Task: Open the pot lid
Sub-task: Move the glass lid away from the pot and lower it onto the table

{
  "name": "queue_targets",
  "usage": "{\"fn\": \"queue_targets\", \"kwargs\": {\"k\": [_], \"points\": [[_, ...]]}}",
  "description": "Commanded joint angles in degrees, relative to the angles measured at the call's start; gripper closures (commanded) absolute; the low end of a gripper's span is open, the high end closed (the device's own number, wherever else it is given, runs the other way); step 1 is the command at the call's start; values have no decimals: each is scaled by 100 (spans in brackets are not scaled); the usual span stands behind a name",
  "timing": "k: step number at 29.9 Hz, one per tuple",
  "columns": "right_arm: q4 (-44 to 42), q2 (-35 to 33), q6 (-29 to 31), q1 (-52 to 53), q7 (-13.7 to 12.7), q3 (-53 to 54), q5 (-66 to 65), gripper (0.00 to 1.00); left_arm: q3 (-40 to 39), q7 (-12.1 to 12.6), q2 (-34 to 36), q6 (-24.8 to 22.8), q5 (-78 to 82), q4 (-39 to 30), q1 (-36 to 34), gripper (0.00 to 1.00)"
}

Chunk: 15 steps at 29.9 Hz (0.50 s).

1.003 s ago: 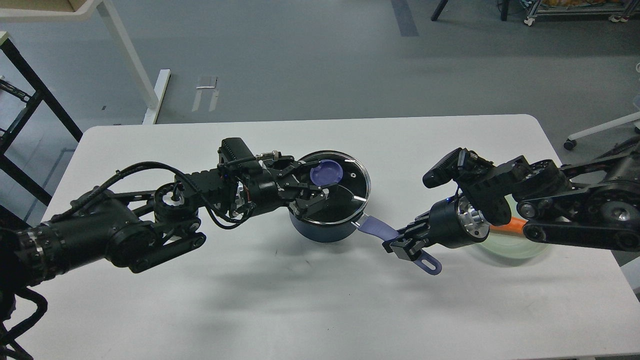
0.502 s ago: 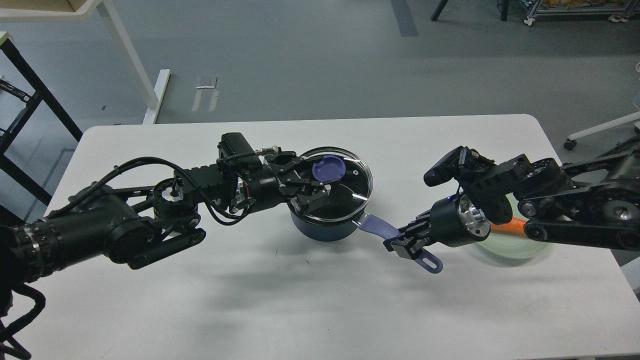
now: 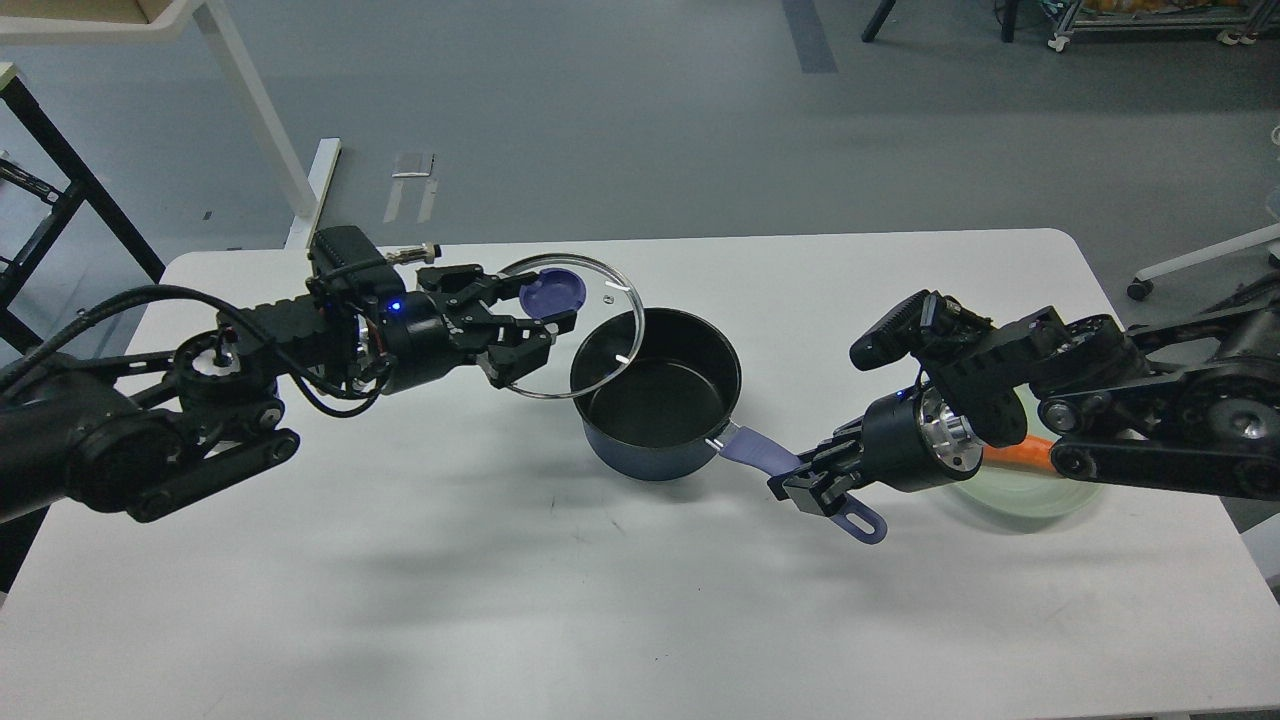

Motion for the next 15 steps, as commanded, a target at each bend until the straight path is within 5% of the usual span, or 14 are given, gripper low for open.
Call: {"fn": "queue_targets", "kwargs": {"k": [1,15], "points": [[-8,0,-1,0,0,5,0,73,12,-123,414,9,-54,15,74,63],[0,-79,-1,0,0,5,0,73,3,-369,943,580,-107,629,1550,64]]}}
